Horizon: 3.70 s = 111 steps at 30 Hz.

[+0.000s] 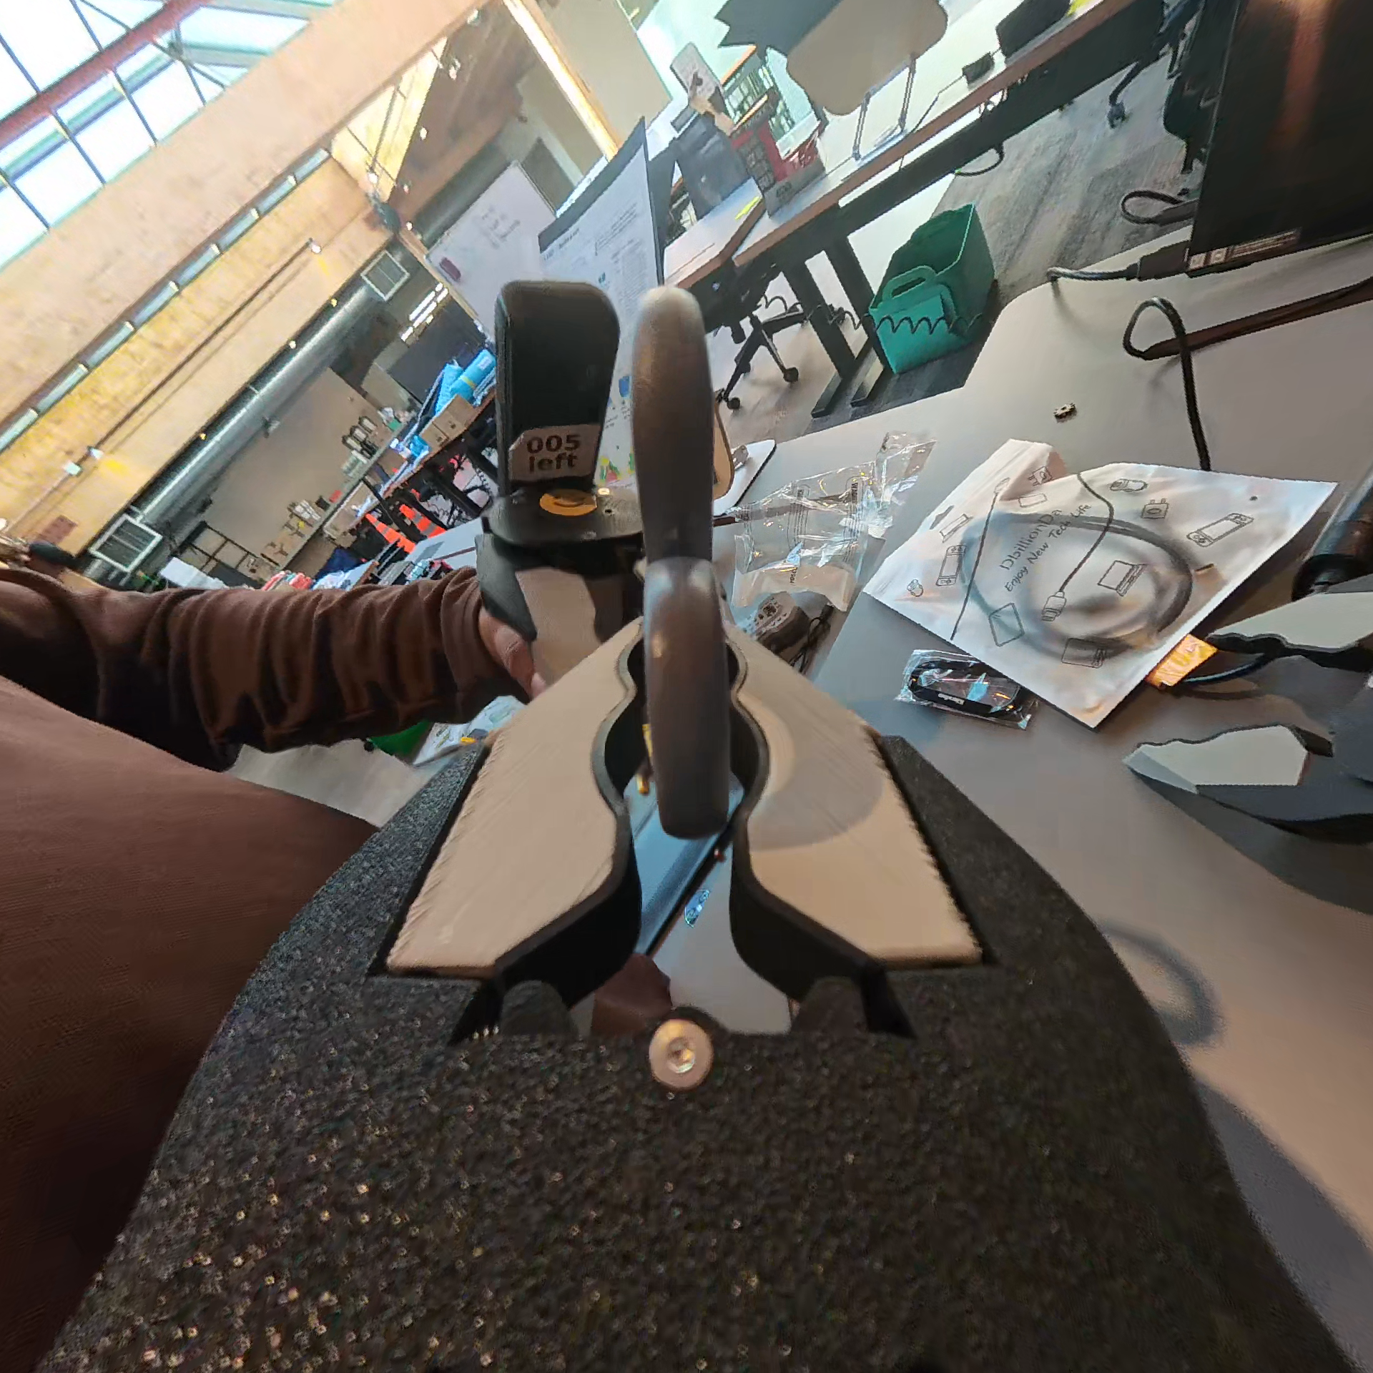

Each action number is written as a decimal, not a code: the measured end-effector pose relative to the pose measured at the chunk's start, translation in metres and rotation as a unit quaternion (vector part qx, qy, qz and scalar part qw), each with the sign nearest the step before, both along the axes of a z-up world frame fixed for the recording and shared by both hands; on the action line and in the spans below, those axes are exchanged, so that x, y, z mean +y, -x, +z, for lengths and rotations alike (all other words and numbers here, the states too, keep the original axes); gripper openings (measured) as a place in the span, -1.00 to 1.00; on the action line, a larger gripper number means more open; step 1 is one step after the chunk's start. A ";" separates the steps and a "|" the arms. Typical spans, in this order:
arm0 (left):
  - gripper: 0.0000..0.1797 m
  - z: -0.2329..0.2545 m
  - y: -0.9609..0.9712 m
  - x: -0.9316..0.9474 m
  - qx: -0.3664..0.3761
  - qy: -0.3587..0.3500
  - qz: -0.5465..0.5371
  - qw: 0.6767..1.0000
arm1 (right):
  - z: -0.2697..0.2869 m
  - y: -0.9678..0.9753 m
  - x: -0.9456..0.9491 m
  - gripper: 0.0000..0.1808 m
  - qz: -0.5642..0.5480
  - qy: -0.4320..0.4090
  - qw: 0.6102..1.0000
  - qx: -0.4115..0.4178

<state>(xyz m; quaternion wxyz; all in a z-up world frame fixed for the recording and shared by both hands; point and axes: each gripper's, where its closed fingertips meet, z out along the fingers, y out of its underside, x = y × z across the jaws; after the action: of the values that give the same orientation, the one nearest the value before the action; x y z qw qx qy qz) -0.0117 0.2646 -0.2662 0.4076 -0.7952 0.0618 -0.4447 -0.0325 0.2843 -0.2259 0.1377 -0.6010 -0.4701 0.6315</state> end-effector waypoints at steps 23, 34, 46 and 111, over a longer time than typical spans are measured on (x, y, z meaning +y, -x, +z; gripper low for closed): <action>-0.99 -0.014 -0.013 -0.051 0.178 -0.052 -0.204 0.961 | -0.014 -0.048 -0.027 -0.76 0.124 -0.163 0.972 -0.114; -1.00 -0.014 -0.010 -0.034 0.168 -0.065 -0.161 0.970 | -0.063 -0.053 -0.031 -0.98 0.139 -0.176 0.962 -0.157; -1.00 -0.136 0.029 -0.003 0.253 0.091 0.010 0.963 | -0.189 -0.015 -0.012 -1.00 0.003 -0.064 0.962 -0.266; -0.74 -0.145 0.107 -0.045 0.745 -0.176 -0.248 0.593 | -0.226 0.000 -0.047 -0.85 0.182 -0.245 0.908 -0.287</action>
<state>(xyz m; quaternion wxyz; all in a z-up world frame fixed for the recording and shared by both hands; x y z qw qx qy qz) -0.1184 0.2195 -0.4109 0.2252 -0.7164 0.6158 0.2384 -0.0330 0.2372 -0.4522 0.0229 -0.6078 -0.7304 0.3106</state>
